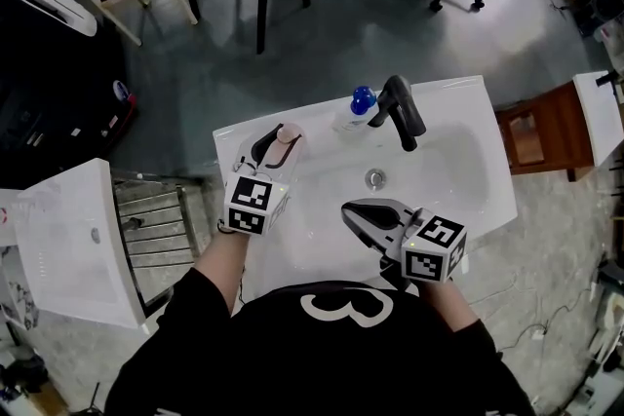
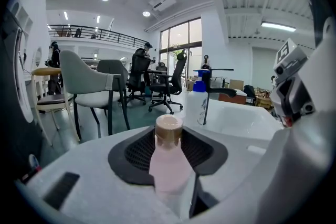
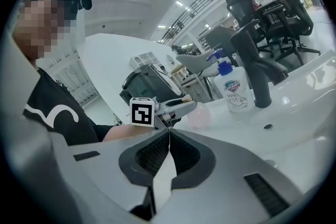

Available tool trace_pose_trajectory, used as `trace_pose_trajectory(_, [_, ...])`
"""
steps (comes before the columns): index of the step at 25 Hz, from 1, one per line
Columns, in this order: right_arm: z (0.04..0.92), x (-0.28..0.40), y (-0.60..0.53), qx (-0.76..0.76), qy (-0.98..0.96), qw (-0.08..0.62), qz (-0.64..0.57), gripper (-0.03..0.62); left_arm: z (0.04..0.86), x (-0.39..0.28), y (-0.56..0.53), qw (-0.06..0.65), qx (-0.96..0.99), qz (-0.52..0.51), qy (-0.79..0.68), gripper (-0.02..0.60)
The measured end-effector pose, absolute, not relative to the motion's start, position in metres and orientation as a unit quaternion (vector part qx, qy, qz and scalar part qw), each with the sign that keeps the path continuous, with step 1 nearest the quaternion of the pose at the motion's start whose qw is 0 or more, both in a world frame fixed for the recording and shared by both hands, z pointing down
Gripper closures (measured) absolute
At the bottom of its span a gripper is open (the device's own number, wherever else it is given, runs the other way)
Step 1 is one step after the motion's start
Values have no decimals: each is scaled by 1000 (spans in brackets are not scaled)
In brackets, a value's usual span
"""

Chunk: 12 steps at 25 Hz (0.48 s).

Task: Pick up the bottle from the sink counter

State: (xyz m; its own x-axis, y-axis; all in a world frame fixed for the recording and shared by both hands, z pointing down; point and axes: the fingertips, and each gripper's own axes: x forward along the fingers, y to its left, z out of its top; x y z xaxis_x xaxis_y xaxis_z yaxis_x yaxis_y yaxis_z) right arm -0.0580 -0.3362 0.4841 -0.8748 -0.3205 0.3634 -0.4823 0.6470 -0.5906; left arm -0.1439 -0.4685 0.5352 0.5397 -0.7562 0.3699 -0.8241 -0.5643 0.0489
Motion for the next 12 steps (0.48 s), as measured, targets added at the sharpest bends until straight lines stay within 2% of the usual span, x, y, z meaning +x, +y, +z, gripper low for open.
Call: trace_pose_trajectory(12, [494, -65, -337, 221, -898, 127, 359, 580, 535, -145, -468, 91, 870, 157, -459, 433])
